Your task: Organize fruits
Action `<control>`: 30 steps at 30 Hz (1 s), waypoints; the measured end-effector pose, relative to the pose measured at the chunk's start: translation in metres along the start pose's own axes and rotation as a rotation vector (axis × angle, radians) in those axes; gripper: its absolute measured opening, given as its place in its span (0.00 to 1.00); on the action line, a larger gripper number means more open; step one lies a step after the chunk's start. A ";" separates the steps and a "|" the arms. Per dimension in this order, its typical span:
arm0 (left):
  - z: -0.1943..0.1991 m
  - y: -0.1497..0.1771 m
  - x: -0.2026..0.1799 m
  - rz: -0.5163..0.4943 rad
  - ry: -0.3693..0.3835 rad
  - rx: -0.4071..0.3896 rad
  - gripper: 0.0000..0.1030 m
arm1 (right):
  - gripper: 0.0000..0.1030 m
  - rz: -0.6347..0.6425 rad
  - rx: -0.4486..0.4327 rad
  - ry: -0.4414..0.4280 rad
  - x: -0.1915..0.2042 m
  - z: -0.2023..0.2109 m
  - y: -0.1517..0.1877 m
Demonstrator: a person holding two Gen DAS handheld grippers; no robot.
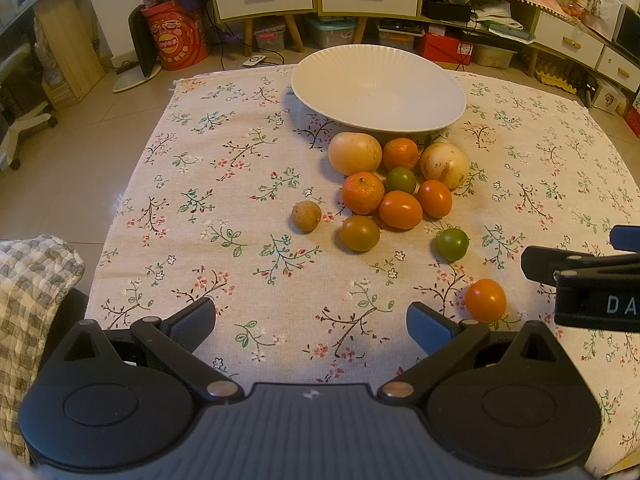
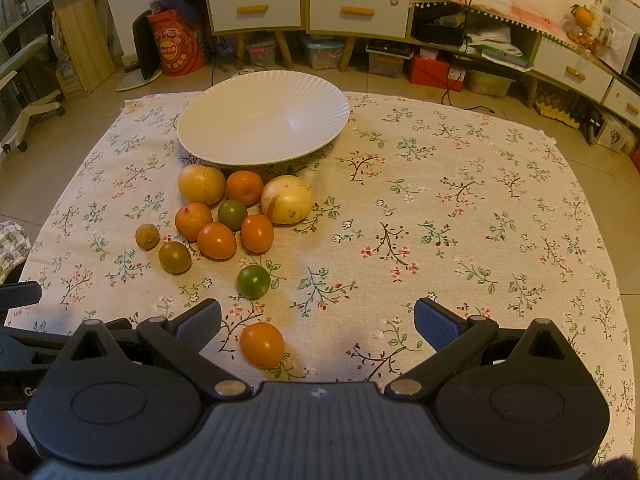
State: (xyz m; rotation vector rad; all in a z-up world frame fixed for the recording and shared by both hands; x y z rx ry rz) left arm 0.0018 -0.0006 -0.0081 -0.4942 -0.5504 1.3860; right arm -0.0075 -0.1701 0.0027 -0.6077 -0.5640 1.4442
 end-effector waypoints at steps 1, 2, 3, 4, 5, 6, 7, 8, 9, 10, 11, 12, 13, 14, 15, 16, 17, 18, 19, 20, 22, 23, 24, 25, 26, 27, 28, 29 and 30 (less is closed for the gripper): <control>0.000 0.000 0.000 0.000 0.000 0.000 0.86 | 1.00 -0.001 0.000 0.000 0.000 0.000 0.000; 0.000 0.000 0.000 0.000 0.000 0.000 0.86 | 1.00 -0.001 0.000 0.000 0.000 0.000 0.000; 0.000 0.000 0.000 0.000 0.000 0.000 0.86 | 1.00 -0.001 0.000 0.000 0.000 0.000 0.000; 0.000 0.000 0.000 0.000 0.000 0.000 0.86 | 1.00 -0.001 -0.001 0.000 0.000 0.000 0.000; 0.000 0.000 0.000 0.000 0.000 0.000 0.86 | 1.00 -0.001 -0.001 0.000 0.000 0.000 0.000; 0.000 0.000 0.000 0.000 0.000 0.000 0.86 | 1.00 -0.001 0.000 0.000 0.000 0.000 0.000; 0.000 0.000 0.000 0.000 0.000 0.000 0.86 | 1.00 -0.001 0.000 0.001 0.000 0.000 0.000; 0.000 0.000 0.000 0.000 -0.001 0.000 0.86 | 1.00 -0.001 0.000 0.001 0.000 0.000 0.000; 0.000 0.000 0.000 0.000 0.000 0.000 0.86 | 1.00 -0.001 0.000 0.000 0.000 0.000 0.000; 0.000 0.000 0.000 0.000 0.000 0.000 0.86 | 1.00 -0.001 -0.001 0.000 0.000 0.000 0.000; 0.000 0.000 0.000 0.000 0.000 0.000 0.86 | 1.00 -0.001 -0.001 0.000 0.000 0.000 0.000; 0.000 0.000 0.000 0.000 0.000 0.000 0.86 | 1.00 -0.001 -0.001 0.000 0.000 0.000 0.000; 0.000 0.000 0.000 0.000 0.000 0.000 0.86 | 1.00 -0.001 0.000 0.000 0.000 0.000 0.000; 0.000 0.000 0.000 0.000 0.000 0.000 0.86 | 1.00 -0.001 0.000 -0.001 0.000 0.000 0.000; 0.000 0.000 0.000 0.000 0.000 0.000 0.86 | 1.00 -0.001 0.000 -0.001 0.000 0.000 0.000; 0.000 0.000 0.000 0.000 0.001 0.001 0.86 | 1.00 -0.001 -0.001 0.000 0.000 0.000 0.000; 0.000 0.000 0.000 0.001 0.001 0.001 0.86 | 1.00 -0.001 -0.001 0.000 0.000 0.000 0.000; 0.000 0.000 0.000 0.001 0.001 0.000 0.86 | 1.00 -0.001 -0.001 0.001 0.000 0.000 0.000; 0.001 0.000 0.000 0.001 0.000 0.000 0.86 | 1.00 -0.002 -0.002 0.001 0.000 0.000 0.000; 0.000 0.001 0.000 0.000 0.001 0.000 0.86 | 1.00 -0.003 -0.002 0.002 0.000 -0.001 0.000; 0.000 0.001 0.000 0.000 0.001 0.002 0.86 | 1.00 -0.002 -0.001 0.001 0.002 -0.001 0.000; 0.000 0.002 -0.001 0.000 0.002 0.003 0.86 | 1.00 -0.002 -0.001 0.001 0.003 -0.002 0.000; 0.001 0.002 -0.001 -0.001 0.003 0.005 0.86 | 1.00 -0.002 -0.002 0.001 0.002 -0.001 0.000; 0.000 0.001 -0.001 -0.001 0.004 0.007 0.86 | 1.00 -0.003 -0.001 0.000 0.002 -0.001 0.000; 0.000 0.000 -0.001 -0.002 0.007 0.010 0.86 | 1.00 -0.005 -0.001 -0.001 0.003 -0.002 -0.001; 0.001 -0.001 -0.002 -0.003 0.013 0.014 0.86 | 1.00 -0.007 -0.001 -0.003 0.003 -0.002 -0.002; 0.001 -0.004 -0.002 -0.004 0.021 0.016 0.86 | 1.00 -0.011 -0.002 -0.006 0.002 -0.003 -0.003; 0.001 -0.006 -0.002 -0.004 0.025 0.016 0.86 | 1.00 -0.018 -0.005 -0.012 0.002 -0.003 -0.005; 0.002 -0.009 -0.002 -0.006 0.027 0.012 0.86 | 1.00 -0.025 -0.006 -0.015 0.001 -0.003 -0.007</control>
Point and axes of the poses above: each gripper's, at about its wrist camera, not at the fingertips, and z roughly against the way its jaws point, x to its left, y to its underside, the point moved 1 cm from there along -z, roughly the way its jaws point, and after that the axes turned 8 degrees about -x, right-handed, at the moved point
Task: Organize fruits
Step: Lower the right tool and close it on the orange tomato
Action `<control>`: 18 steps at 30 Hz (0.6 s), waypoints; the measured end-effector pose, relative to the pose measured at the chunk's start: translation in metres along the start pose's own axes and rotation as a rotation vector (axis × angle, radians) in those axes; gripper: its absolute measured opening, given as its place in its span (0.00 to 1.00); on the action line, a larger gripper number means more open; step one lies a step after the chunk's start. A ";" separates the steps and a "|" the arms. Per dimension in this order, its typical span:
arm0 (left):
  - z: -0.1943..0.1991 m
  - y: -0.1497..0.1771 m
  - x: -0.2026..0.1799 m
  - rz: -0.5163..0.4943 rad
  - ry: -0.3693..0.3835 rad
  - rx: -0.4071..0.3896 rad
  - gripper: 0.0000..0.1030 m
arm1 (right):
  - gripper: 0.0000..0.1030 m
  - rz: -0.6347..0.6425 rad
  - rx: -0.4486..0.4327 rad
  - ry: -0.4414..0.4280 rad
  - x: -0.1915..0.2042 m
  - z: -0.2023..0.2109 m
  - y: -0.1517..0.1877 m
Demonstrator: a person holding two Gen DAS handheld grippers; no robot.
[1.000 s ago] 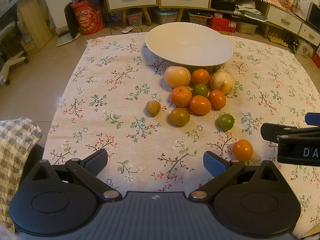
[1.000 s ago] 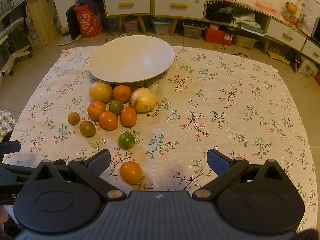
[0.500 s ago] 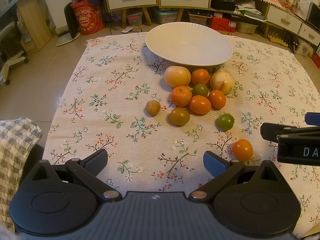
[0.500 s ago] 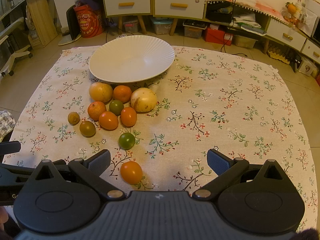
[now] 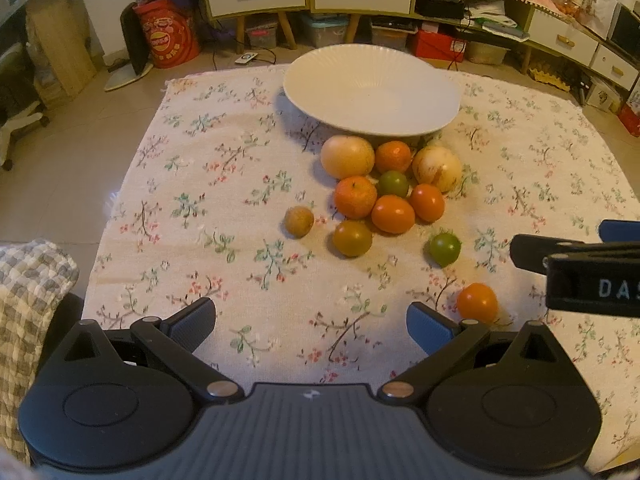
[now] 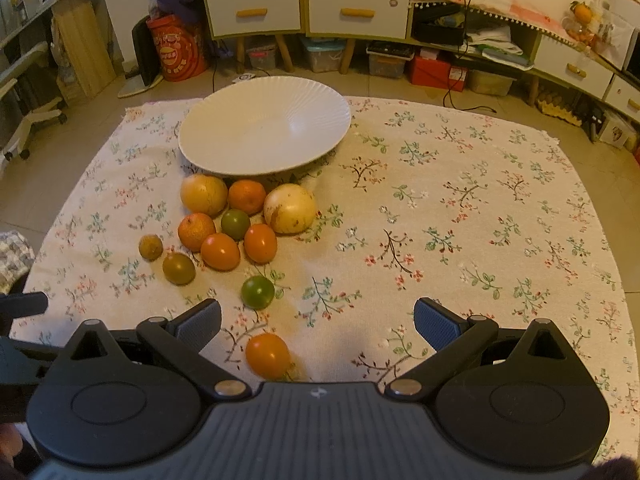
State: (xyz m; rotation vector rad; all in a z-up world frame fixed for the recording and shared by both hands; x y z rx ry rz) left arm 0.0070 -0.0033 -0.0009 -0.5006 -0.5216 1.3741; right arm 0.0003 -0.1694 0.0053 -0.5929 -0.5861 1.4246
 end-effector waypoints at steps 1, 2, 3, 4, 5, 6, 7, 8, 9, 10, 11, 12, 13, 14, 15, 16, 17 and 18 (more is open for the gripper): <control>0.002 -0.003 0.000 -0.006 0.000 -0.007 0.86 | 1.00 -0.008 -0.001 -0.001 -0.002 0.000 -0.002; 0.003 -0.006 0.000 -0.012 -0.002 -0.012 0.86 | 1.00 -0.017 -0.004 -0.003 -0.003 -0.001 -0.004; 0.003 -0.009 0.000 -0.016 -0.004 -0.015 0.86 | 1.00 -0.025 -0.008 -0.007 -0.005 0.000 -0.007; 0.003 -0.011 0.001 -0.018 -0.004 -0.015 0.86 | 1.00 -0.032 -0.012 -0.009 -0.006 0.000 -0.009; 0.002 -0.014 0.002 -0.021 -0.002 -0.012 0.86 | 1.00 -0.043 -0.016 -0.012 -0.009 0.000 -0.011; 0.001 -0.016 0.003 -0.022 -0.004 -0.010 0.86 | 1.00 -0.050 -0.017 -0.013 -0.011 -0.001 -0.013; 0.000 -0.018 0.005 -0.024 -0.007 -0.010 0.86 | 1.00 -0.059 -0.014 -0.012 -0.013 -0.002 -0.015; -0.002 -0.020 0.006 -0.029 -0.012 -0.010 0.86 | 1.00 -0.065 -0.010 -0.009 -0.015 -0.003 -0.016; -0.004 -0.022 0.007 -0.036 -0.013 -0.013 0.86 | 1.00 -0.072 -0.006 -0.010 -0.017 -0.005 -0.017; -0.007 -0.023 0.008 -0.043 -0.009 -0.016 0.86 | 0.99 -0.077 -0.004 -0.016 -0.018 -0.007 -0.017; -0.010 -0.025 0.010 -0.049 0.002 -0.018 0.86 | 0.99 -0.082 -0.001 -0.028 -0.020 -0.009 -0.018; -0.013 -0.025 0.012 -0.052 0.014 -0.017 0.86 | 0.99 -0.086 0.002 -0.039 -0.022 -0.011 -0.019; -0.016 -0.026 0.013 -0.052 0.025 -0.016 0.86 | 0.98 -0.089 0.006 -0.051 -0.023 -0.013 -0.019; -0.020 -0.027 0.015 -0.051 0.039 -0.019 0.86 | 0.98 -0.090 0.009 -0.061 -0.023 -0.015 -0.020; -0.022 -0.027 0.016 -0.052 0.045 -0.021 0.86 | 0.97 -0.087 0.011 -0.071 -0.024 -0.016 -0.020; -0.027 -0.027 0.017 -0.056 0.053 -0.029 0.86 | 0.96 -0.082 0.014 -0.084 -0.023 -0.019 -0.021; -0.029 -0.027 0.018 -0.062 0.061 -0.049 0.86 | 0.95 -0.077 0.022 -0.102 -0.023 -0.022 -0.021; -0.031 -0.025 0.018 -0.074 0.072 -0.074 0.86 | 0.93 -0.077 0.035 -0.116 -0.023 -0.025 -0.021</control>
Point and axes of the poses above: each gripper's, at about its wrist camera, not at the fingertips, and z roughly against the way its jaws point, x to its left, y to its underside, the point moved 1 cm from there along -z, roughly the way its jaws point, and after that the axes turned 8 degrees about -x, right-handed, at the moved point
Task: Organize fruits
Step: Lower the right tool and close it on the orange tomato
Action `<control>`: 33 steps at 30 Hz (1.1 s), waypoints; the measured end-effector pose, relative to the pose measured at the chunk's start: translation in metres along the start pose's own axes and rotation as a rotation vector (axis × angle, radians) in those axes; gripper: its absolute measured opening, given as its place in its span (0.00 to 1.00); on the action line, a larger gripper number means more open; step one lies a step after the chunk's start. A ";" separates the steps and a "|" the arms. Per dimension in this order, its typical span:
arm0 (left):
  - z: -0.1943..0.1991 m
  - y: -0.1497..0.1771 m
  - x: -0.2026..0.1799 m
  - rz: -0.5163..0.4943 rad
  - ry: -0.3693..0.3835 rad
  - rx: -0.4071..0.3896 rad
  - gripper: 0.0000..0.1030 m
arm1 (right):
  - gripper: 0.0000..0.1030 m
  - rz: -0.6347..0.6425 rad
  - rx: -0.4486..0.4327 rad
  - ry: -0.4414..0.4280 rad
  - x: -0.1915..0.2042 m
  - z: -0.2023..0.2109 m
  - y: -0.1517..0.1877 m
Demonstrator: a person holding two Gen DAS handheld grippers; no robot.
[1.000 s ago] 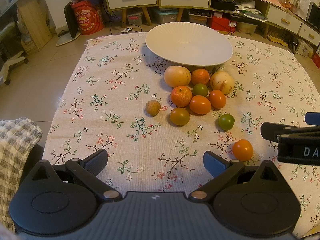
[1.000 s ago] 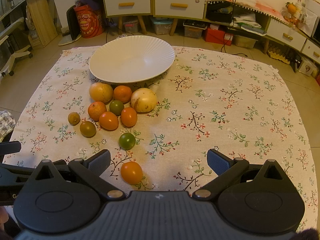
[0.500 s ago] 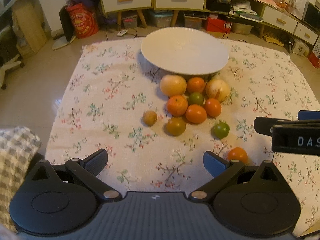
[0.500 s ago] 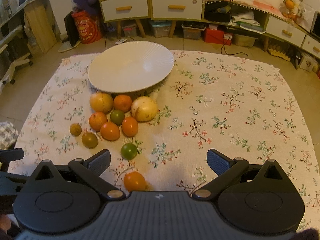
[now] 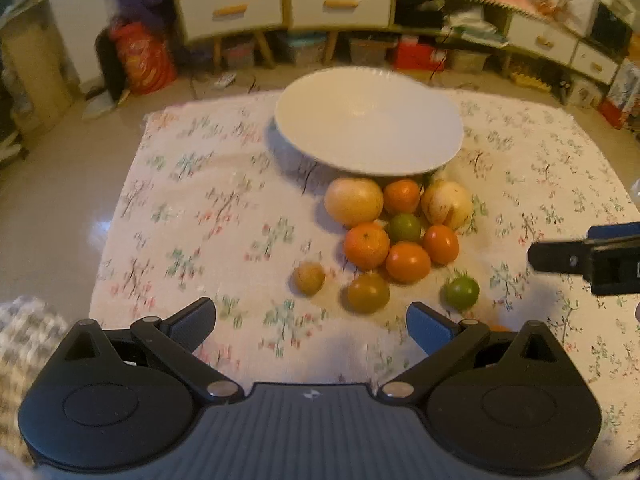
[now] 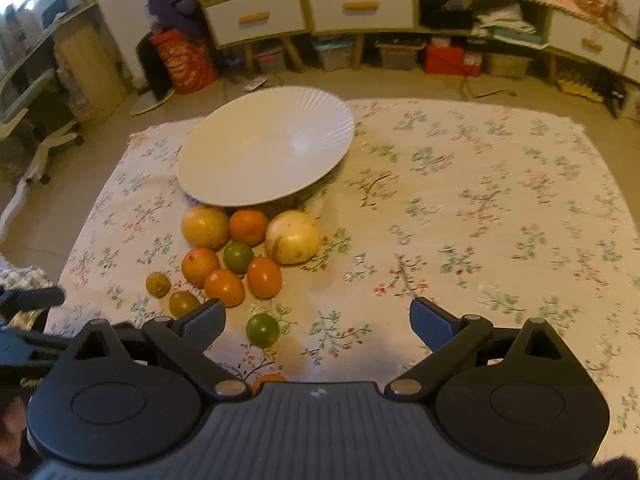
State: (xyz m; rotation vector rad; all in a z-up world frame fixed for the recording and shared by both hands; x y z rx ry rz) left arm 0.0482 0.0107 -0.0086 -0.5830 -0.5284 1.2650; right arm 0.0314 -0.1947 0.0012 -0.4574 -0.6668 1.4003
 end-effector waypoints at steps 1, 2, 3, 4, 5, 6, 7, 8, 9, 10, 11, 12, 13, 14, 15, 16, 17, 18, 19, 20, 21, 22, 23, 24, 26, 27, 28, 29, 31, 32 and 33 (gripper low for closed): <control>-0.002 0.001 -0.001 -0.015 0.007 -0.012 0.86 | 0.93 -0.001 0.016 -0.012 0.000 -0.003 0.000; -0.004 0.002 -0.001 -0.025 0.018 -0.017 0.86 | 0.92 0.002 0.034 -0.025 0.000 -0.007 0.000; -0.006 0.003 -0.002 -0.034 0.041 -0.022 0.86 | 0.91 0.007 0.048 -0.038 0.001 -0.010 0.001; -0.008 0.004 -0.003 -0.038 0.064 -0.028 0.86 | 0.91 0.011 0.061 -0.051 0.002 -0.013 0.003; -0.008 0.004 -0.004 -0.041 0.079 -0.033 0.86 | 0.91 0.016 0.072 -0.069 0.003 -0.016 0.004; -0.010 0.005 -0.005 -0.048 0.096 -0.040 0.85 | 0.90 0.019 0.081 -0.089 0.003 -0.017 0.006; -0.012 0.007 -0.006 -0.055 0.112 -0.047 0.85 | 0.90 0.021 0.090 -0.109 0.003 -0.018 0.007; -0.014 0.008 -0.007 -0.060 0.128 -0.053 0.85 | 0.88 0.021 0.099 -0.127 0.004 -0.020 0.010; -0.017 0.009 -0.006 -0.061 0.139 -0.056 0.84 | 0.86 0.022 0.105 -0.144 0.004 -0.020 0.012; -0.019 0.010 -0.006 -0.062 0.149 -0.060 0.83 | 0.85 0.023 0.110 -0.160 0.003 -0.021 0.014; -0.022 0.011 -0.004 -0.059 0.162 -0.068 0.82 | 0.84 0.024 0.112 -0.175 0.003 -0.022 0.016; -0.026 0.012 -0.003 -0.055 0.172 -0.074 0.80 | 0.83 0.024 0.113 -0.186 0.003 -0.022 0.017; -0.027 0.013 -0.002 -0.051 0.181 -0.081 0.79 | 0.83 0.027 0.113 -0.197 0.003 -0.022 0.018; -0.030 0.013 -0.001 -0.050 0.195 -0.091 0.77 | 0.81 0.028 0.114 -0.211 0.002 -0.023 0.019; -0.032 0.013 0.000 -0.051 0.204 -0.098 0.73 | 0.79 0.028 0.116 -0.222 0.001 -0.023 0.021; -0.033 0.013 0.001 -0.054 0.212 -0.105 0.71 | 0.78 0.029 0.120 -0.228 0.000 -0.025 0.023; -0.034 0.014 0.001 -0.058 0.223 -0.114 0.68 | 0.77 0.030 0.126 -0.233 -0.001 -0.025 0.025; -0.035 0.014 0.000 -0.064 0.235 -0.122 0.65 | 0.76 0.033 0.132 -0.235 -0.002 -0.027 0.027; -0.036 0.013 0.000 -0.070 0.248 -0.131 0.64 | 0.74 0.036 0.138 -0.236 -0.003 -0.028 0.029; -0.036 0.013 -0.002 -0.079 0.265 -0.143 0.61 | 0.71 0.040 0.144 -0.237 -0.004 -0.029 0.031; -0.036 0.012 -0.003 -0.087 0.281 -0.152 0.58 | 0.68 0.046 0.149 -0.238 -0.004 -0.030 0.032; -0.036 0.012 -0.005 -0.095 0.297 -0.159 0.57 | 0.67 0.049 0.154 -0.241 -0.005 -0.031 0.034; -0.037 0.011 -0.007 -0.103 0.315 -0.164 0.54 | 0.65 0.052 0.159 -0.244 -0.005 -0.031 0.035; -0.038 0.011 -0.009 -0.109 0.328 -0.163 0.51 | 0.62 0.054 0.164 -0.248 -0.006 -0.032 0.037; -0.041 0.009 -0.013 -0.119 0.349 -0.149 0.43 | 0.59 0.056 0.173 -0.257 -0.006 -0.033 0.038; -0.043 0.009 -0.015 -0.123 0.357 -0.141 0.38 | 0.58 0.057 0.176 -0.259 -0.006 -0.035 0.040; -0.044 0.008 -0.017 -0.124 0.364 -0.134 0.37 | 0.56 0.059 0.179 -0.262 -0.006 -0.035 0.040; -0.045 0.009 -0.017 -0.123 0.371 -0.128 0.34 | 0.54 0.063 0.182 -0.265 -0.005 -0.035 0.040; -0.047 0.008 -0.019 -0.126 0.378 -0.123 0.32 | 0.52 0.066 0.187 -0.272 -0.005 -0.036 0.041; -0.048 0.009 -0.020 -0.126 0.382 -0.119 0.29 | 0.51 0.068 0.190 -0.277 -0.004 -0.036 0.041; -0.049 0.008 -0.021 -0.125 0.386 -0.116 0.28 | 0.49 0.071 0.193 -0.280 -0.004 -0.037 0.041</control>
Point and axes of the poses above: each gripper's, at about its wrist camera, not at the fingertips, and z roughly against the way its jaws point, x to its left, y to its underside, the point moved 1 cm from there along -z, roughly the way its jaws point, and after that the axes turned 8 degrees about -x, right-handed, at the moved point
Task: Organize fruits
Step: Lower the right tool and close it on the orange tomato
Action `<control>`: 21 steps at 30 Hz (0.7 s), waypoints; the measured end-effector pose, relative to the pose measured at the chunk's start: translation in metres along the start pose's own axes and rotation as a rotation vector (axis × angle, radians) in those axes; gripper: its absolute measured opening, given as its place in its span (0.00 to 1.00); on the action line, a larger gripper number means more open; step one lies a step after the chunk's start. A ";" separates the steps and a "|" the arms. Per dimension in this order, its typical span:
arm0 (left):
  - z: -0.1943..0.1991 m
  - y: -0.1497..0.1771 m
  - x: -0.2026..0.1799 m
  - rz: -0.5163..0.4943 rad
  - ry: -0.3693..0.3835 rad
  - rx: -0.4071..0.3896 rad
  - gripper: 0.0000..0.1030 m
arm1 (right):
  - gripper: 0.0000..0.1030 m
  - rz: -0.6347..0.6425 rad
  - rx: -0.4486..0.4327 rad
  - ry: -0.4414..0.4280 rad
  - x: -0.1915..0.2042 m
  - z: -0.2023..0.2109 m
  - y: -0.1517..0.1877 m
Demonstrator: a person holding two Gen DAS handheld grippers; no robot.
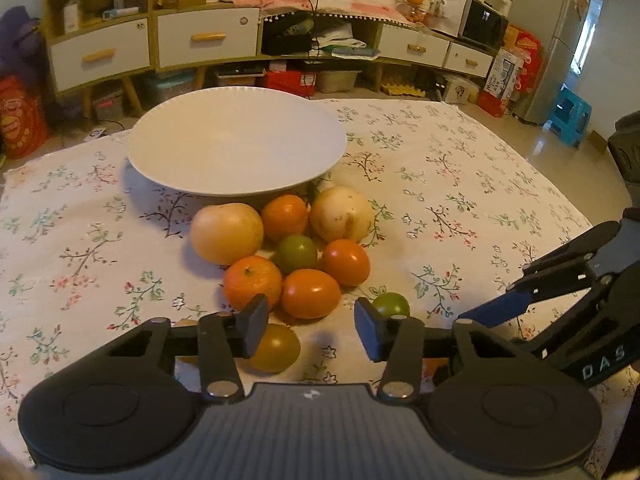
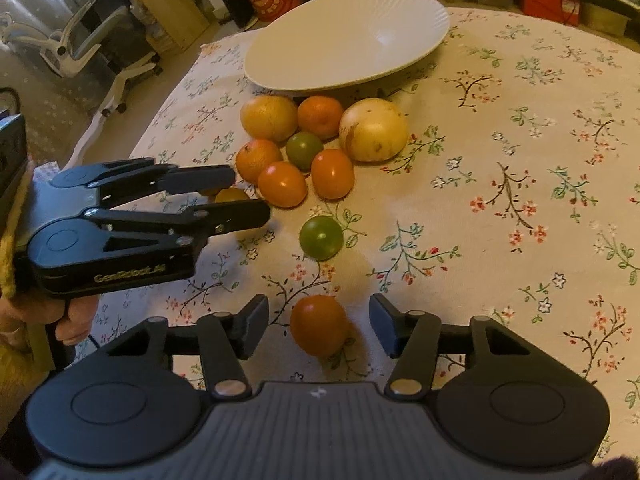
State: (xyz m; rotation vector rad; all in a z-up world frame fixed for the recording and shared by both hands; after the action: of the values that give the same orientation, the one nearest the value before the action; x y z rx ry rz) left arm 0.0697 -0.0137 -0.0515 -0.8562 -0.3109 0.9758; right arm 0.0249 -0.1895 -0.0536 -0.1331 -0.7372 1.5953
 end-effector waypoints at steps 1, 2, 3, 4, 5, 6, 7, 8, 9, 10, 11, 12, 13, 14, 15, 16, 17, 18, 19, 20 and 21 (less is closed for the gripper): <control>-0.001 0.000 0.000 0.001 0.003 0.004 0.27 | 0.48 0.003 0.003 -0.002 0.001 -0.001 0.000; -0.002 0.000 -0.001 0.001 0.004 0.007 0.26 | 0.46 0.008 0.008 -0.003 0.002 -0.002 0.001; -0.003 0.000 -0.001 -0.001 0.004 0.010 0.25 | 0.44 0.011 0.012 -0.003 0.003 -0.003 0.001; -0.005 0.000 -0.001 -0.002 0.002 0.014 0.24 | 0.43 0.013 0.015 -0.002 0.003 -0.004 0.002; -0.006 0.000 -0.001 -0.001 0.000 0.017 0.23 | 0.41 0.015 0.018 -0.001 0.003 -0.004 0.003; -0.006 0.000 -0.001 0.000 0.000 0.020 0.22 | 0.40 0.016 0.019 0.000 0.003 -0.004 0.003; -0.008 0.000 -0.001 0.002 0.000 0.024 0.21 | 0.39 0.016 0.019 0.002 0.003 -0.005 0.003; -0.009 0.000 -0.002 0.006 -0.002 0.027 0.20 | 0.38 0.017 0.019 0.002 0.003 -0.005 0.003; -0.011 0.000 -0.002 0.008 -0.003 0.028 0.20 | 0.36 0.016 0.020 0.003 0.003 -0.004 0.003; -0.012 0.000 -0.002 0.013 -0.004 0.029 0.19 | 0.36 0.014 0.019 0.003 0.002 -0.005 0.002; -0.013 0.000 -0.003 0.017 -0.005 0.030 0.19 | 0.35 0.013 0.020 0.004 0.002 -0.004 0.003; -0.015 0.000 -0.003 0.022 -0.007 0.032 0.19 | 0.33 0.012 0.020 0.005 0.001 -0.005 0.003; -0.015 -0.001 -0.002 0.027 -0.008 0.033 0.19 | 0.33 0.013 0.020 0.007 0.001 -0.005 0.003; -0.017 -0.001 -0.002 0.033 -0.010 0.034 0.19 | 0.33 0.015 0.020 0.007 0.001 -0.005 0.003; -0.017 -0.001 -0.002 0.037 -0.012 0.034 0.19 | 0.33 0.017 0.020 0.008 0.001 -0.005 0.004; -0.018 -0.002 -0.002 0.041 -0.013 0.034 0.19 | 0.32 0.020 0.020 0.008 0.002 -0.005 0.004; -0.018 -0.001 -0.001 0.046 -0.015 0.034 0.19 | 0.32 0.022 0.020 0.009 0.002 -0.005 0.004; -0.018 -0.002 0.000 0.050 -0.016 0.034 0.20 | 0.32 0.026 0.020 0.011 0.003 -0.006 0.004; -0.018 -0.002 0.000 0.056 -0.017 0.034 0.20 | 0.32 0.031 0.019 0.013 0.004 -0.007 0.004; -0.019 -0.002 0.000 0.061 -0.018 0.034 0.20 | 0.32 0.035 0.019 0.016 0.004 -0.007 0.004; -0.020 -0.002 -0.001 0.064 -0.019 0.034 0.20 | 0.32 0.040 0.019 0.017 0.005 -0.007 0.004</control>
State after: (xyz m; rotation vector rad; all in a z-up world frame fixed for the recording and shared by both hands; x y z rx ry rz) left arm 0.0825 -0.0246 -0.0624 -0.8299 -0.2837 1.0461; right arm 0.0238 -0.1821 -0.0598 -0.1482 -0.7097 1.6367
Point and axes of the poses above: each gripper's, at about its wrist camera, not at the fingertips, and z roughly against the way its jaws point, x to its left, y to its underside, the point moved 1 cm from there along -z, roughly the way its jaws point, and after that the axes turned 8 degrees about -x, right-handed, at the moved point
